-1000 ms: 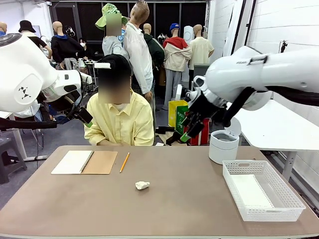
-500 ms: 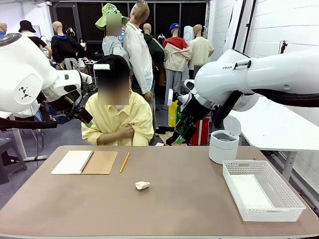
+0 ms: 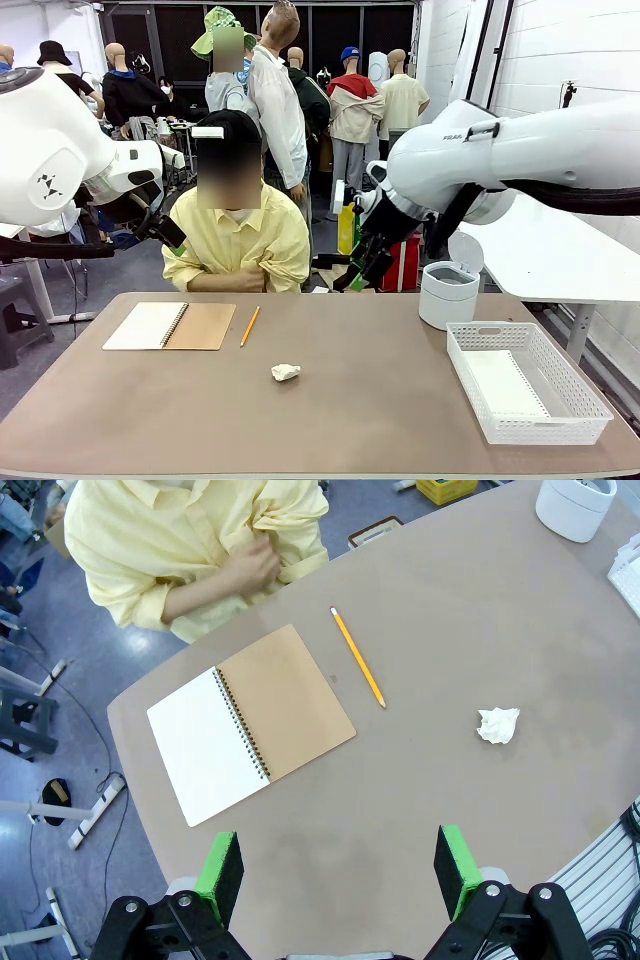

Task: Sort the paper based on its condition.
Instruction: If a person hands you a paper, place it in the Organizing basket , and if it's crumpled, put it in the Trash can.

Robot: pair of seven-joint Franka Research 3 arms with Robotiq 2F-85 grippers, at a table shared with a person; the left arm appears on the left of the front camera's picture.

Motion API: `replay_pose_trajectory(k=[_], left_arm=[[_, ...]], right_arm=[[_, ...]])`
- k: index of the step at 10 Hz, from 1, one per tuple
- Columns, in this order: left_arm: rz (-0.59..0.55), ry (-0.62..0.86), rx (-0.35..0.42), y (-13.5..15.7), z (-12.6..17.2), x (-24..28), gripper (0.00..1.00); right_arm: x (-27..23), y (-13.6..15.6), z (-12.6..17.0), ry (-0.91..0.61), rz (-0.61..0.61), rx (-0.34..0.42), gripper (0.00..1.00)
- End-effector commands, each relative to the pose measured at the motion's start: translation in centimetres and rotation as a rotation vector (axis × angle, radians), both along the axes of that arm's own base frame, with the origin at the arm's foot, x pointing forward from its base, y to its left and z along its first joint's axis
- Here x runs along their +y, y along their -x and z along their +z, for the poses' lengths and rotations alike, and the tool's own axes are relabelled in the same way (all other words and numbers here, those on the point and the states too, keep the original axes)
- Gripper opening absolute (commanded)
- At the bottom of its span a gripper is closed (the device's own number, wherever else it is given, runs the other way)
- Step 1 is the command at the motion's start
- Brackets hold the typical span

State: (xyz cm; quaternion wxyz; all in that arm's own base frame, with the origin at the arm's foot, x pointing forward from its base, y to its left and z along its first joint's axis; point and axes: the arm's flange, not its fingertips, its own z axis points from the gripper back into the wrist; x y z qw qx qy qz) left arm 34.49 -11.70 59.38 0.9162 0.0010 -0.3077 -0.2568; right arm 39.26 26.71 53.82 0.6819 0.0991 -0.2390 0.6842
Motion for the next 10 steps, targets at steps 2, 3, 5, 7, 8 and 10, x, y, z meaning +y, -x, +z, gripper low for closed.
replay_pose_trajectory(k=[2,3,5,7,8,10], left_arm=[[0.000,0.001,0.007,0.0,0.0,0.1,1.00],[0.000,0.001,0.007,0.0,0.0,0.1,1.00],[0.000,0.001,0.007,0.0,0.0,0.1,1.00],[0.000,0.001,0.007,0.0,0.0,0.1,1.00],[0.000,0.001,0.007,0.0,0.0,0.1,1.00],[0.000,0.001,0.007,0.0,0.0,0.1,1.00]], right_arm=[[5.0,-2.1,-2.9,0.106,0.060,-0.014,1.00],[6.2,-2.3,-4.1,0.130,0.075,-0.015,1.00],[8.2,-2.7,-7.0,0.158,0.105,-0.011,1.00],[10.0,-3.1,-9.6,0.171,0.118,-0.006,1.00],[10.8,-3.0,-10.5,0.178,0.121,0.017,1.00],[11.5,-3.0,-11.5,0.197,0.121,0.029,1.00]])
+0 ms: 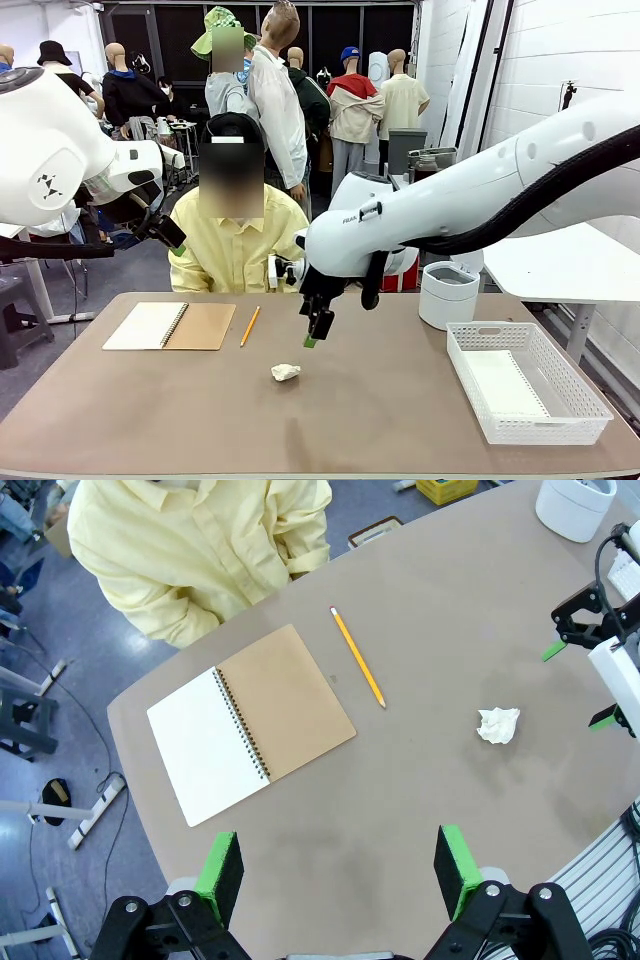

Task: Sort the paper based on its condition.
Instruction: If a person hands you a paper, place it in the Organizing basket , and if it's crumpled, put it in the Trash can.

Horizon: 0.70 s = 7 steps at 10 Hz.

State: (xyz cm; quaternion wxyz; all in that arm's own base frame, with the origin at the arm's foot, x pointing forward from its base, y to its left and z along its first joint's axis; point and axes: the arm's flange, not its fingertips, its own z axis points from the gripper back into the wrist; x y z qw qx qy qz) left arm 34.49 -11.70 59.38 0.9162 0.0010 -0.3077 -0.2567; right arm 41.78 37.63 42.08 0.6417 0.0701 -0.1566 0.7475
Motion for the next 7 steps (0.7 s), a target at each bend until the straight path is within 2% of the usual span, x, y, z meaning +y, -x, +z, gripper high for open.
replay_pose_trajectory(k=[1,2,7], left_arm=[[0.000,0.001,0.007,0.04,0.04,0.08,1.00],[0.000,0.001,0.007,0.04,0.04,0.08,1.00],[0.000,0.001,0.007,0.04,0.04,0.08,1.00]], right_arm=[[0.51,-0.49,0.38,0.030,-0.029,-0.015,1.00],[0.00,0.00,0.00,0.000,0.000,0.000,1.00],[0.25,-0.04,-0.10,0.008,-0.007,-0.001,1.00]])
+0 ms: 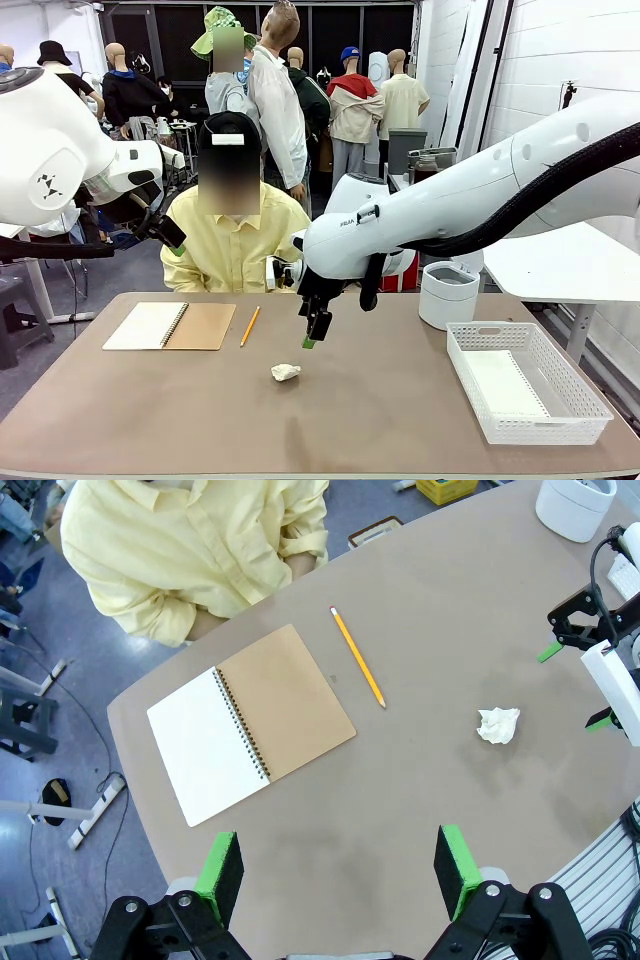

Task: Sort the paper based on its condition.
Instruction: If a person hands you a paper, place it in the Organizing basket , and if it's crumpled, put it in the Trash can.

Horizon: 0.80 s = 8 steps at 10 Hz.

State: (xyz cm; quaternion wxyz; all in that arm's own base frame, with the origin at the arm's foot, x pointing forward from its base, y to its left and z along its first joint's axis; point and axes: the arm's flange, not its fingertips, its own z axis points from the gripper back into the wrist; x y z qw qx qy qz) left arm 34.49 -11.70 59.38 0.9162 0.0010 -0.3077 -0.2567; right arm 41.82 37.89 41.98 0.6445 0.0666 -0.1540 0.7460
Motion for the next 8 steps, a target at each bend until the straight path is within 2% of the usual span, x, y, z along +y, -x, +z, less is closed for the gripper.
replay_pose_trajectory(k=[1,8], left_arm=[[0.000,0.001,0.007,0.0,0.0,0.1,1.00],[0.000,0.001,0.007,0.0,0.0,0.1,1.00]], right_arm=[[0.6,-0.5,-0.9,0.007,-0.003,0.004,1.00],[4.3,-1.5,-7.2,0.054,0.042,0.049,1.00]])
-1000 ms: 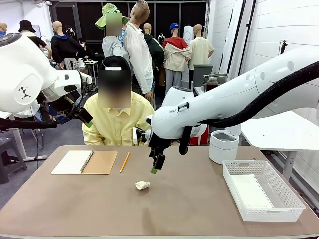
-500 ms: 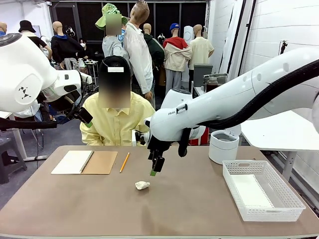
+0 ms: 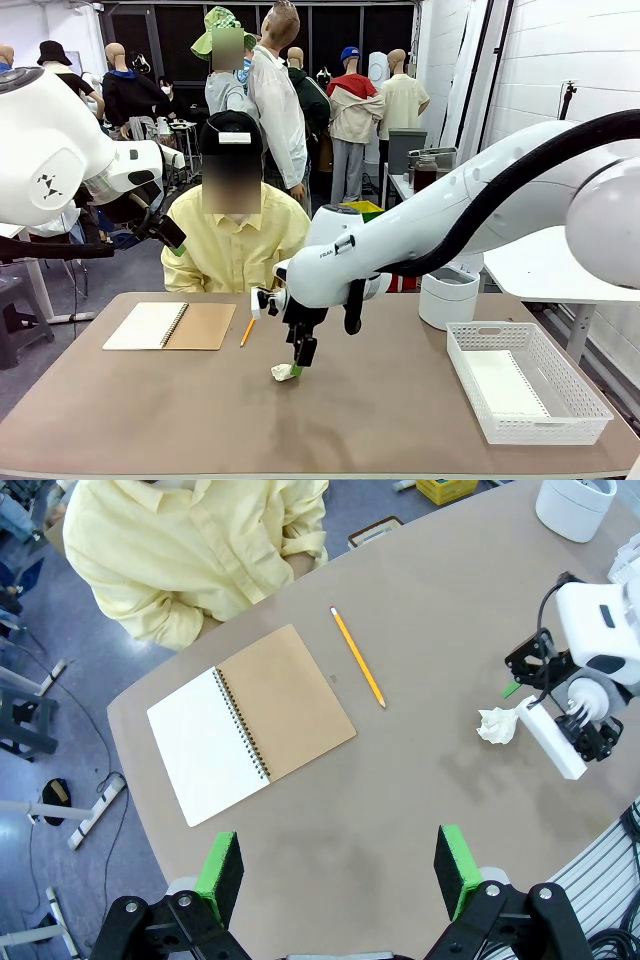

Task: Sort the paper based on its condition.
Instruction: If a person hands you a paper, place it in the Organizing basket , and if it's crumpled, put it in the Trash can.

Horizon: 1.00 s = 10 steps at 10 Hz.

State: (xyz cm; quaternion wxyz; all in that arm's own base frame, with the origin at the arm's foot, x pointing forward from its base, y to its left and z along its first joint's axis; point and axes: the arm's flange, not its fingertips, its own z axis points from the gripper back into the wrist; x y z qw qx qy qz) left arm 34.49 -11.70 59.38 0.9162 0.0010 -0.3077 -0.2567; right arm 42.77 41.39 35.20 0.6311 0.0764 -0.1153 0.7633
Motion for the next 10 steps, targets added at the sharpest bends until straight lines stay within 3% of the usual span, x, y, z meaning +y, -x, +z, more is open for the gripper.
replay_pose_trajectory(k=[1,10], left_arm=[[0.000,0.001,0.007,0.0,0.0,0.1,1.00],[0.000,0.001,0.007,0.0,0.0,0.1,1.00]], right_arm=[[1.2,-0.8,-1.1,0.012,0.000,-0.002,1.00],[2.7,-1.9,-4.2,0.106,0.011,0.032,1.00]])
